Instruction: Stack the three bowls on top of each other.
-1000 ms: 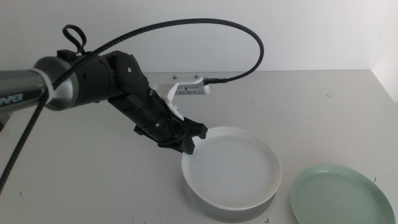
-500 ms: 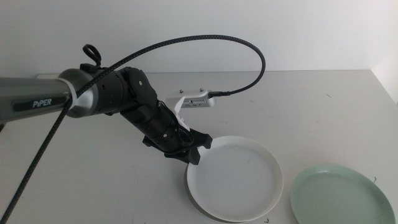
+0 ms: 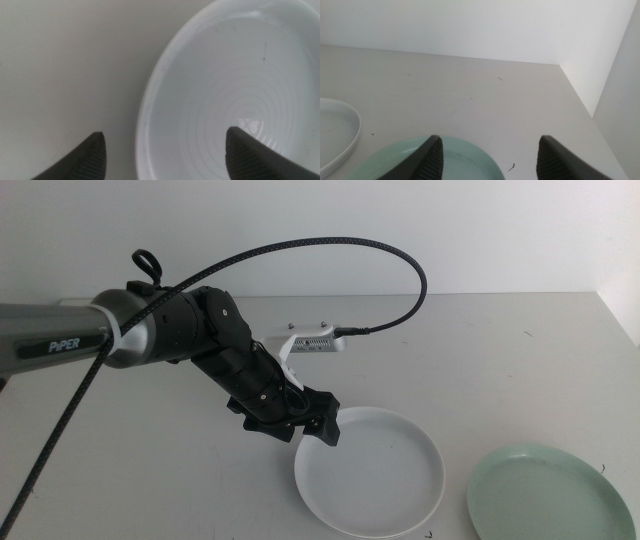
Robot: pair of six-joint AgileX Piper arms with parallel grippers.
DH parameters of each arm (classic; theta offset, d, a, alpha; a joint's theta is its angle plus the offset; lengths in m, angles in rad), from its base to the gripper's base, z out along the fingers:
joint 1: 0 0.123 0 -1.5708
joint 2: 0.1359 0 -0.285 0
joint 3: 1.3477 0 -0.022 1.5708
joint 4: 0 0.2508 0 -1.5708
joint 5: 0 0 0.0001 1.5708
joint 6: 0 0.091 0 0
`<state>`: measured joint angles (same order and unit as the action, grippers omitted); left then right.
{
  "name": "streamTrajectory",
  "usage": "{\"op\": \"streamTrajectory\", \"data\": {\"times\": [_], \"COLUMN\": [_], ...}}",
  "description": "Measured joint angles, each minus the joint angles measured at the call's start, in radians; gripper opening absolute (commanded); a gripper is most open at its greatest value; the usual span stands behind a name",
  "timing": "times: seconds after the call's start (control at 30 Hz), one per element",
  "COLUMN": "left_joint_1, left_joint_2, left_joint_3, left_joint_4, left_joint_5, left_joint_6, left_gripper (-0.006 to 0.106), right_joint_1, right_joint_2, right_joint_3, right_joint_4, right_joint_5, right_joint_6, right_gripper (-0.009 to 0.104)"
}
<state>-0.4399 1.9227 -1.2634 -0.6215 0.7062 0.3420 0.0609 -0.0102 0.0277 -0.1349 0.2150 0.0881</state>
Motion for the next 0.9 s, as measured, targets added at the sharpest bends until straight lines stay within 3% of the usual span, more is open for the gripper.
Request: {"op": "streamTrajectory", "data": {"times": [0.23,0.53,0.9], "left_joint_1": [0.022,0.070,0.102], "left_joint_2": [-0.110,-0.382,-0.702], "left_joint_3": [-0.036,-0.099,-0.099], "left_joint_4": [0.006,0.028,0.103], "left_joint_5": [0.123,0.287,0.409], "left_joint_6": [0.123,0.265,0.256], "left_gripper": [0.097,0.098,0.098], "right_joint_1": [0.000,0.000,0.000], "right_joint_2": [0.000,0.000,0.000], "right_joint_3": [0.000,0.000,0.000], "right_joint_4": [0.000,0.001,0.001], "right_joint_5": [0.000,0.000,0.000], "right_joint_6": [0.000,0.000,0.000], "right_gripper": [0.048,0.048,0.048]}}
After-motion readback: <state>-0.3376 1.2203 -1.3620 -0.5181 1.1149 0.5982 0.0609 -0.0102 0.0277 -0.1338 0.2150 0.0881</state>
